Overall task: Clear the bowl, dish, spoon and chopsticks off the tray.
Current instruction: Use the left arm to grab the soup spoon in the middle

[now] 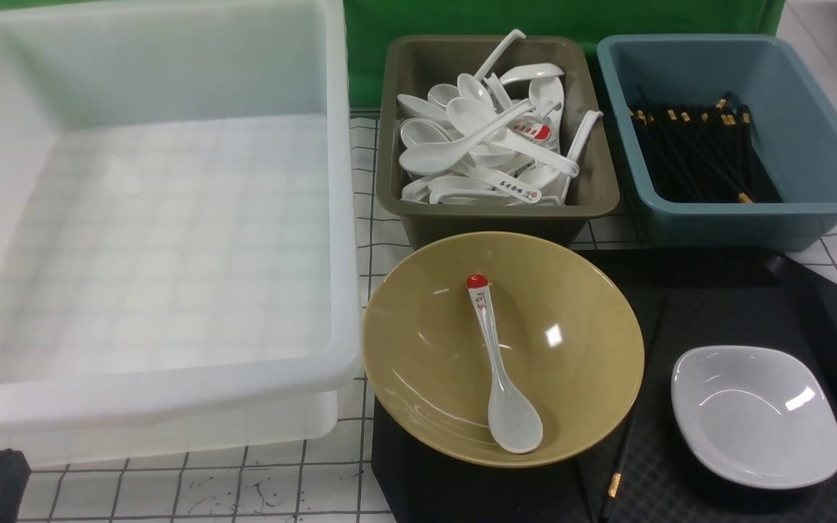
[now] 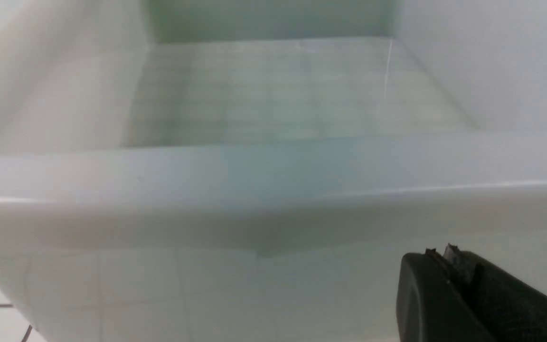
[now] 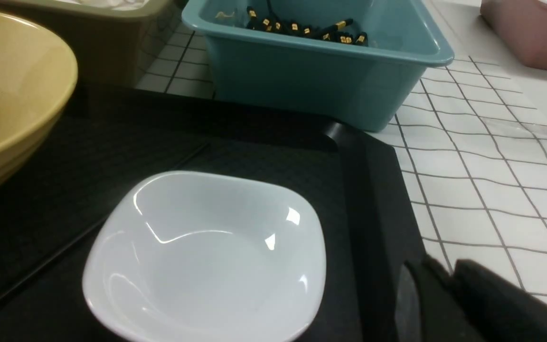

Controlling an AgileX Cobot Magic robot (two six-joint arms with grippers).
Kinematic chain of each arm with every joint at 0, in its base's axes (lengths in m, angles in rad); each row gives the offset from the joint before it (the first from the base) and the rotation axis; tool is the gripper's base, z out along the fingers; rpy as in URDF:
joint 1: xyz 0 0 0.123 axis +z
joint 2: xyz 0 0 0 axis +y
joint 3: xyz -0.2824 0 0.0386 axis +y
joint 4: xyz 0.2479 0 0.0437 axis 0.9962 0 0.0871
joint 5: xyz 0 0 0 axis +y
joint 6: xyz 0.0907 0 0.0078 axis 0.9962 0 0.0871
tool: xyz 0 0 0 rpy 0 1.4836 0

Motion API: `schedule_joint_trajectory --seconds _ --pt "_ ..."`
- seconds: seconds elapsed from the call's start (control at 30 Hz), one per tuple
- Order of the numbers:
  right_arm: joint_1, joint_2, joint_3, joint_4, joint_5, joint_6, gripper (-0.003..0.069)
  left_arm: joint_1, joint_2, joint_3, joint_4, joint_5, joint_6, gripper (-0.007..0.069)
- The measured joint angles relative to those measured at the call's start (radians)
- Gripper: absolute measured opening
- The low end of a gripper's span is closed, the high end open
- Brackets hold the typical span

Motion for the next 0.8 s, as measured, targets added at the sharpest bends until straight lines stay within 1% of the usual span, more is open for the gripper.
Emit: schedule_joint_trajectory --seconds 0.07,0.13,0.2,0.23,0.3,0.37,0.4,0.43,0.5,0.57,0.67,0.7,0.77,0.8 --pt "0.0 0.0 0.005 0.0 -0.047 0.0 0.013 0.0 0.0 0.0 0.0 -0.094 0.0 -0.0013" --pt "0.0 0.0 0.005 0.0 -0.145 0.0 0.0132 0.0 0.0 0.0 0.0 -0.205 0.0 -0.0013" --pt "0.0 0.0 0.005 0.0 -0.289 0.0 0.0134 0.0 0.0 0.0 0.0 -0.329 0.0 -0.0013" --pt "0.0 0.0 0.005 0.0 -0.387 0.002 0.0134 0.0 0.0 0.0 0.0 -0.404 0.0 -0.0013" --pt "0.0 0.0 0.005 0.0 -0.551 0.044 0.0138 0.0 0.0 0.0 0.0 -0.528 0.0 -0.0013" --pt "0.0 0.0 0.005 0.0 -0.713 0.177 0.0141 0.0 0.0 0.0 0.0 -0.66 -0.004 -0.0013" --pt "0.0 0.0 0.005 0.0 -0.78 0.271 0.0141 0.0 0.0 0.0 0.0 -0.731 -0.027 -0.0013" --pt "0.0 0.0 0.005 0.0 -0.855 0.401 0.0142 0.0 0.0 0.0 -0.001 -0.834 -0.06 -0.0013" --pt "0.0 0.0 0.005 0.001 -0.948 0.599 0.0141 0.0 0.0 0.0 -0.005 -0.95 -0.119 -0.0013" --pt "0.0 0.0 0.005 0.002 -0.971 0.677 0.0143 0.0 0.0 0.0 -0.01 -0.992 -0.156 -0.0013" --pt "0.0 0.0 0.005 0.001 -0.984 0.739 0.0144 0.0 -0.001 -0.012 -0.01 -1.003 -0.206 -0.0013" --pt "0.0 0.0 0.005 -0.002 -0.983 0.751 0.0145 0.0 -0.001 -0.021 -0.008 -0.98 -0.214 -0.0013" --pt "0.0 -0.001 0.004 -0.009 -0.967 0.761 0.0145 0.0 0.0 -0.112 0.012 -0.854 -0.248 -0.0013" --pt "0.0 -0.001 -0.009 -0.018 -0.918 0.762 0.0145 0.0 0.008 -0.181 0.026 -0.76 -0.258 -0.0013"
